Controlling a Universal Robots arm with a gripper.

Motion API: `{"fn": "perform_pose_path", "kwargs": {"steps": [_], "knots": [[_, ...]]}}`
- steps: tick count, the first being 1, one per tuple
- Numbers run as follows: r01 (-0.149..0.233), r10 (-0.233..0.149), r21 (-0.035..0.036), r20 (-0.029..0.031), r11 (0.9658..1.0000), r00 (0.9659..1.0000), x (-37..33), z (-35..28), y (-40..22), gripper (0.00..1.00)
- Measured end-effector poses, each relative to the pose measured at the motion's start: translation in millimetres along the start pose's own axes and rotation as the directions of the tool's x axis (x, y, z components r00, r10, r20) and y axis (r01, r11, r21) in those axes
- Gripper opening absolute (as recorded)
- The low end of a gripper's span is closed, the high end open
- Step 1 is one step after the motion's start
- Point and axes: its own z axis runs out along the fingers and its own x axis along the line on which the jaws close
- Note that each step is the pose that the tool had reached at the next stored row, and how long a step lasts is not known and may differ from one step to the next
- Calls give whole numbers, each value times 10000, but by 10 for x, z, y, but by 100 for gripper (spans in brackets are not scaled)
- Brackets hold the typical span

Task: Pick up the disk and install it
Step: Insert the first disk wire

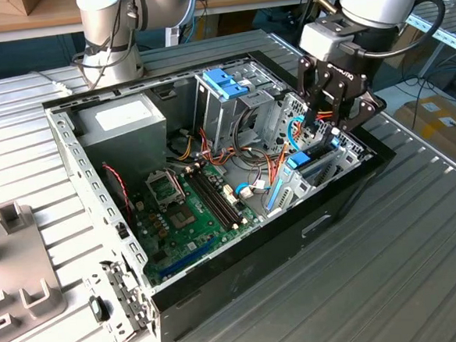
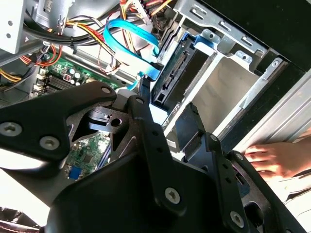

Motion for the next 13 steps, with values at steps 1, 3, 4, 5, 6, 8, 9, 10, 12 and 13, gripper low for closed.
{"fn": "perform_pose_path", "kwargs": {"steps": [1,3,4,5,6,8,9,10,12,13], "knots": [[0,0,0,-1,10000,10000,-8,-2,-1,49],[0,0,-1,0,10000,10000,-21,-3,-5,49],[0,0,0,-1,10000,10000,-32,-3,-28,49],[0,0,0,0,10000,10000,-38,-3,-42,49],[0,0,0,1,10000,10000,-42,-3,-52,49],[1,-1,0,2,10000,10000,-51,-3,-72,49],[0,0,0,1,10000,10000,-55,-3,-89,49],[0,0,0,2,10000,10000,-57,-2,-107,49],[0,0,0,4,10000,10000,-61,8,-146,49],[-2,2,0,2,10000,10000,-61,29,-149,49]]}}
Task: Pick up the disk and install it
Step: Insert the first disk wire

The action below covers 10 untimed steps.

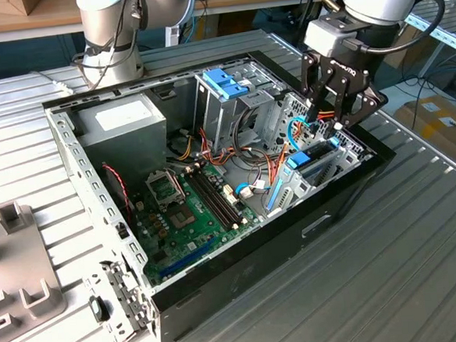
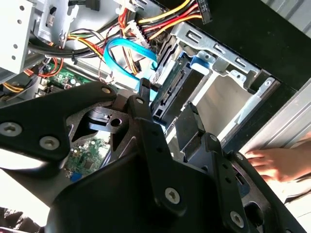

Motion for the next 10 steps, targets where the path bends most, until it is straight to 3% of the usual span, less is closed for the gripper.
{"fn": "perform_pose_path", "kwargs": {"steps": [3,10], "knots": [[2,-2,0,-2,10000,10000,-2,47,-1,49],[1,-1,0,-9,10000,10000,-2,51,-1,49]]}}
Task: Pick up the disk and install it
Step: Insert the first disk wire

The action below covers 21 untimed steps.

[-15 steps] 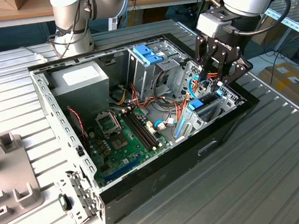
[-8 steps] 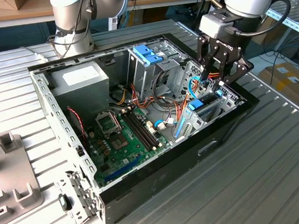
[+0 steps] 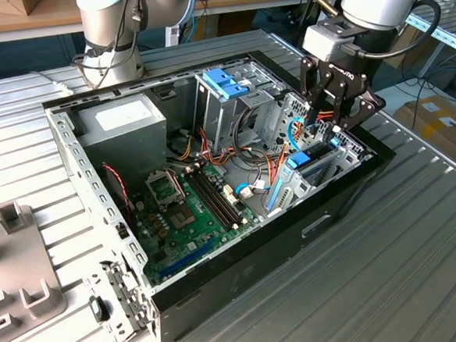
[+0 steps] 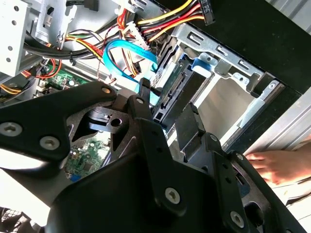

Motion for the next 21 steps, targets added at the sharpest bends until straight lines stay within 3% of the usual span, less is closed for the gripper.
{"fn": "perform_pose_path", "kwargs": {"steps": [2,7,13,16,20,21], "knots": [[1,-1,0,-1,10000,10000,0,0,0,47],[0,0,0,-6,10000,10000,0,1,0,16],[17,-17,1,-9,10000,10000,0,2,3,16],[100,-100,29,-7,9999,9999,10,3,39,16],[346,-346,108,-7,9993,9994,25,24,46,16],[485,-485,160,-6,9987,9988,31,33,51,16]]}}
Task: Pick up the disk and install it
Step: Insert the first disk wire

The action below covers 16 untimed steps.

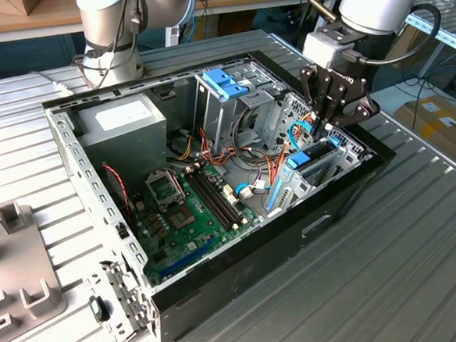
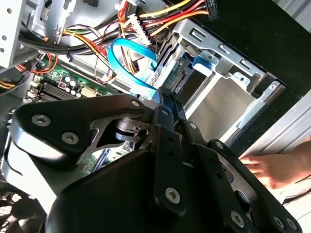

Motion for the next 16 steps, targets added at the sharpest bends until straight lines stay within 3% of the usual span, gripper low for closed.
{"fn": "perform_pose_path", "kwargs": {"steps": [10,13,16], "knots": [[342,-342,190,2,9992,9994,51,48,113,16],[603,-603,253,3,9979,9982,50,72,119,16],[642,-642,271,2,9976,9979,50,74,122,16]]}}
